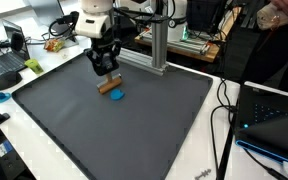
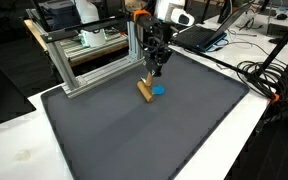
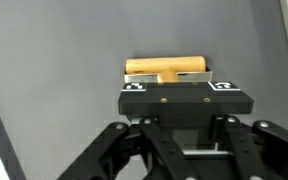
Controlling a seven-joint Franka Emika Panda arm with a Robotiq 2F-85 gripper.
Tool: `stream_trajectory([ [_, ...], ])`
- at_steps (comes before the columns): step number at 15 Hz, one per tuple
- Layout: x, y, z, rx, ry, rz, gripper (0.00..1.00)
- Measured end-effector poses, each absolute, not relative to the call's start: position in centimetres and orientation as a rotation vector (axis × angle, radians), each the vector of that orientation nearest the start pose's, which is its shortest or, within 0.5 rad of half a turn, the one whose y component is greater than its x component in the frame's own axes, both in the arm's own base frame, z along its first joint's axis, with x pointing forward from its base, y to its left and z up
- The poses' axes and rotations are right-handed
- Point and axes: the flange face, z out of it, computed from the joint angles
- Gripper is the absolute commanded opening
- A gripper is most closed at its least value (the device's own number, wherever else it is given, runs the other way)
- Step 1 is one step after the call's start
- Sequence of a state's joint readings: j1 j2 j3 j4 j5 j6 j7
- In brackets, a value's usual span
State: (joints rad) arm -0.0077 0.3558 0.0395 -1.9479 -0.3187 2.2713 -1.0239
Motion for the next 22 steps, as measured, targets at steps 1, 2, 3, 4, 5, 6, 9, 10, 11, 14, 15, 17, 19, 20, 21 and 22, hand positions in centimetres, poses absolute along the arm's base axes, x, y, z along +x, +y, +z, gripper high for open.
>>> stream_trajectory([
  [1, 61.3, 1.1, 29.6, -2.676, -1.962, 0.225, 0.22],
  [2, 61.4, 1.3, 29.6, -2.674, -1.965, 0.224, 0.22],
  [3, 61.4, 1.4, 29.6, -2.672, -1.968, 0.223, 0.22],
  [4, 61.4, 1.7, 29.7, -2.669, -1.973, 0.220, 0.22],
  [5, 61.4, 2.0, 29.7, -2.664, -1.979, 0.216, 0.22],
  [6, 61.4, 2.3, 29.7, -2.658, -1.986, 0.212, 0.22],
  [9, 61.4, 3.2, 29.8, -2.644, -2.005, 0.205, 0.22],
  [10, 61.4, 3.3, 29.8, -2.643, -2.007, 0.205, 0.22],
  [11, 61.4, 3.3, 29.7, -2.641, -2.010, 0.206, 0.22],
  [14, 61.4, 3.7, 29.7, -2.638, -2.022, 0.210, 0.22],
  [15, 61.4, 3.8, 29.8, -2.637, -2.024, 0.209, 0.22],
  [17, 61.4, 4.0, 29.9, -2.639, -2.023, 0.206, 0.22],
  [19, 61.4, 4.3, 30.2, -2.664, -2.000, 0.196, 0.22],
  [20, 61.4, 4.6, 30.3, -2.679, -1.984, 0.189, 0.22],
  [21, 61.4, 4.9, 30.4, -2.694, -1.969, 0.182, 0.22],
  [22, 61.4, 5.3, 30.6, -2.707, -1.956, 0.174, 0.22],
])
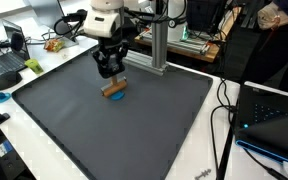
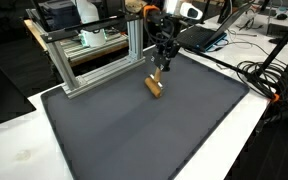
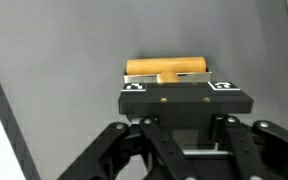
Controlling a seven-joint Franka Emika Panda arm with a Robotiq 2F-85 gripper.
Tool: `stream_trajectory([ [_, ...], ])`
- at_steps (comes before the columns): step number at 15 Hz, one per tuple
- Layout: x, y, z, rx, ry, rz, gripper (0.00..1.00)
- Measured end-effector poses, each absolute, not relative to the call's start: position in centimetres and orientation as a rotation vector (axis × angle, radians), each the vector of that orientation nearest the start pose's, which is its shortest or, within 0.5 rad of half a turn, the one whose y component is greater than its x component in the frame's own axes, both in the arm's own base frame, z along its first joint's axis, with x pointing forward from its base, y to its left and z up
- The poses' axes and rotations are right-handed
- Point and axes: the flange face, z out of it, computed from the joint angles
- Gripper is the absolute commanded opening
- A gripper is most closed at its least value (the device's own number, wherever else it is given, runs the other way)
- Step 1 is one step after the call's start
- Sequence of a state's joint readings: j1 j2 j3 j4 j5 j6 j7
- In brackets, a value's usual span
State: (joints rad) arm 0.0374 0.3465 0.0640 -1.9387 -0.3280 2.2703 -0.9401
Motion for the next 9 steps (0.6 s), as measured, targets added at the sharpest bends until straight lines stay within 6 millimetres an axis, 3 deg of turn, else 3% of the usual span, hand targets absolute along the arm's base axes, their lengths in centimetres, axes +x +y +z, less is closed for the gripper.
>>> stream_trajectory([
  [9, 61.62, 6.50, 30.40, -2.728, -1.917, 0.153, 0.22],
])
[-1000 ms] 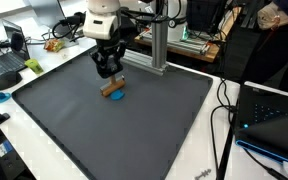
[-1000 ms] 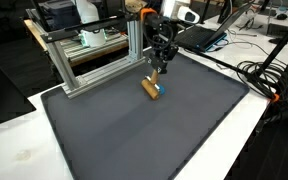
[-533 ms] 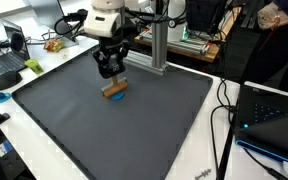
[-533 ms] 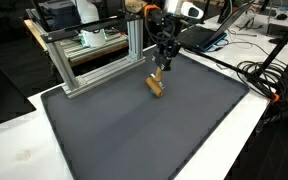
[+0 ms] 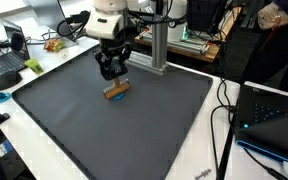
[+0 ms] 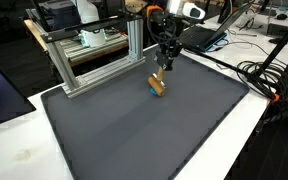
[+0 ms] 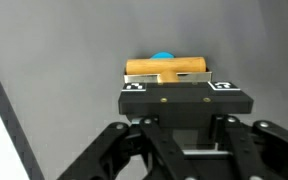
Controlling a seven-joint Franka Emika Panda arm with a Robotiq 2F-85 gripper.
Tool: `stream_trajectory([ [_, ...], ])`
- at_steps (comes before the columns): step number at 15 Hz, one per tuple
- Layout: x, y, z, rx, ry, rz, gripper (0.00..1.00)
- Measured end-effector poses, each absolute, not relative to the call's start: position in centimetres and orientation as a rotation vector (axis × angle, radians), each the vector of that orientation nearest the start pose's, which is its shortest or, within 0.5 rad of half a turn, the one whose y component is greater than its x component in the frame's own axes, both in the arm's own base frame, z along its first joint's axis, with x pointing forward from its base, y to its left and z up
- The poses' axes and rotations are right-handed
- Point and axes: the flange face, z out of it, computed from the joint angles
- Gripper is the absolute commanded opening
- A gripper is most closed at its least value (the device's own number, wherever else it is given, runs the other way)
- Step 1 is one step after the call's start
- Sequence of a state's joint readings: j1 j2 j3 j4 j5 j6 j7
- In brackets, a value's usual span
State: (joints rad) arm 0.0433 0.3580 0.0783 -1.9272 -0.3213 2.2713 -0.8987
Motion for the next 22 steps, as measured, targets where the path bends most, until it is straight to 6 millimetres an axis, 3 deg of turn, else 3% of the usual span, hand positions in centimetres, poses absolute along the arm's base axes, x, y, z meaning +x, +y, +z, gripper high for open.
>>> stream_trajectory([
  [22, 61.8, 7.7, 30.4, -2.703, -1.940, 0.137, 0.22],
])
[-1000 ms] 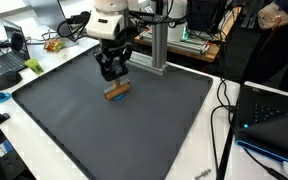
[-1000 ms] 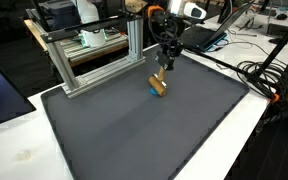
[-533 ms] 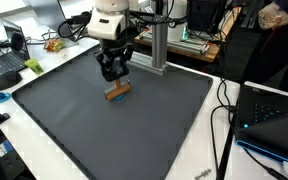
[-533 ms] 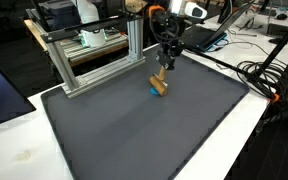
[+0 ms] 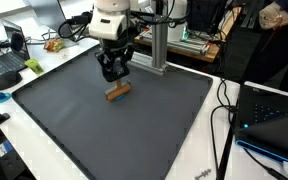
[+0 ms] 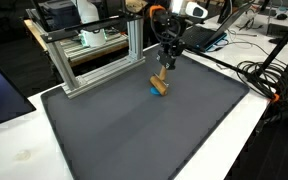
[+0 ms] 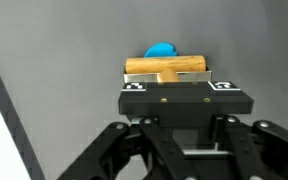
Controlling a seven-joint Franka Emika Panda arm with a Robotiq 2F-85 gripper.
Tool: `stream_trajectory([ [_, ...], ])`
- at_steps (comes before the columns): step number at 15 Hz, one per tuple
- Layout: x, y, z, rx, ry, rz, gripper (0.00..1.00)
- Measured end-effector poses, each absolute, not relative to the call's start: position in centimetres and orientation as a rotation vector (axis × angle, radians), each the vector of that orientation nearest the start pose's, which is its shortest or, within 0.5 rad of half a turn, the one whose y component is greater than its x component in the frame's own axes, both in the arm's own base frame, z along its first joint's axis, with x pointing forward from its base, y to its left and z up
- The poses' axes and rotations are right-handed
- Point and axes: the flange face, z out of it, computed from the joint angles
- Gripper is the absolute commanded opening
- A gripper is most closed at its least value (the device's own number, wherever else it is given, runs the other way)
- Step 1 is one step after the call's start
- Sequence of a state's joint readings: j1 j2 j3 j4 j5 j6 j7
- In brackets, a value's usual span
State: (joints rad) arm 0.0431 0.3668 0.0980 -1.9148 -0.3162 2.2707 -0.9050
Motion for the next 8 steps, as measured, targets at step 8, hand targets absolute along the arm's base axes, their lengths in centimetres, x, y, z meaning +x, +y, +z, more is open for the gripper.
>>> stream_trajectory([
  [8, 61.95, 8.13, 30.44, -2.690, -1.955, 0.138, 0.22],
])
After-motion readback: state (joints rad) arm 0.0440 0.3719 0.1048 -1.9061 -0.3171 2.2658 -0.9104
